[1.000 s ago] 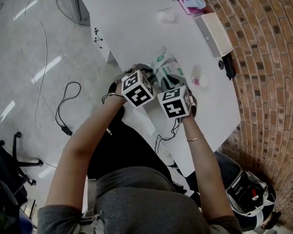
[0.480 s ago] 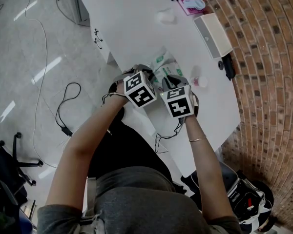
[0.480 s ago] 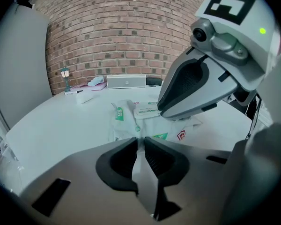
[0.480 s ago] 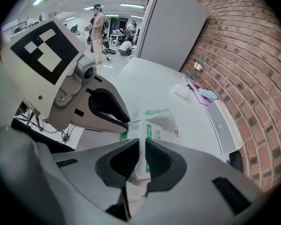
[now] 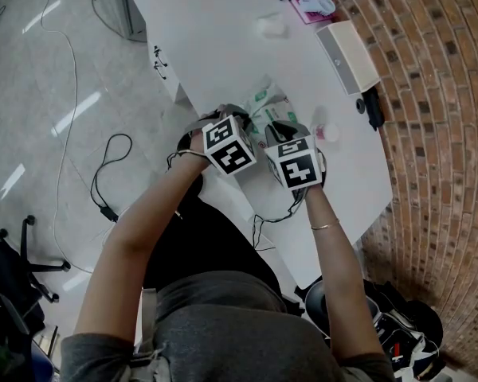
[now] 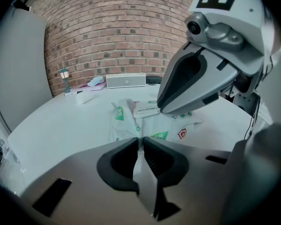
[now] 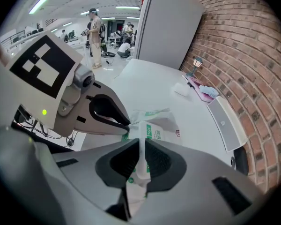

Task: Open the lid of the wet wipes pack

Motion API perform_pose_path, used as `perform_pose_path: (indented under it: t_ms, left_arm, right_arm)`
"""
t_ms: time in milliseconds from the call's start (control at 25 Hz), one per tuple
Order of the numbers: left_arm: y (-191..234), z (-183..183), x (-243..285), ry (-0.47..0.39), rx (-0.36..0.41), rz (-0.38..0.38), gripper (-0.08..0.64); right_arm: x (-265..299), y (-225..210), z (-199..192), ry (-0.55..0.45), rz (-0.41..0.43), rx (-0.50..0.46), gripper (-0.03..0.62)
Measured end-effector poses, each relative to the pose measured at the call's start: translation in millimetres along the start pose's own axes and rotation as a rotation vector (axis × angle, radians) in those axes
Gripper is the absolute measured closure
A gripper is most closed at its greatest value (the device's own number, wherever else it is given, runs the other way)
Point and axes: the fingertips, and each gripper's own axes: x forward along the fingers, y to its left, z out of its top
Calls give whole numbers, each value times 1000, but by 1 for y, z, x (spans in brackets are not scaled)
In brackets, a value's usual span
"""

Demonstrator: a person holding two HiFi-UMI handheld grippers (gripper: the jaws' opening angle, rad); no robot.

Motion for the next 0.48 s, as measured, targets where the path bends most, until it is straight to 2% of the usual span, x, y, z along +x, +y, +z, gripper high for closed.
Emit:
perform_pose_path:
  t_ms: [480]
  left_arm:
    - [0,0,1,6,-5,-7,508]
  right_arm:
    - [-2,-3,-1,-16,36,64,546]
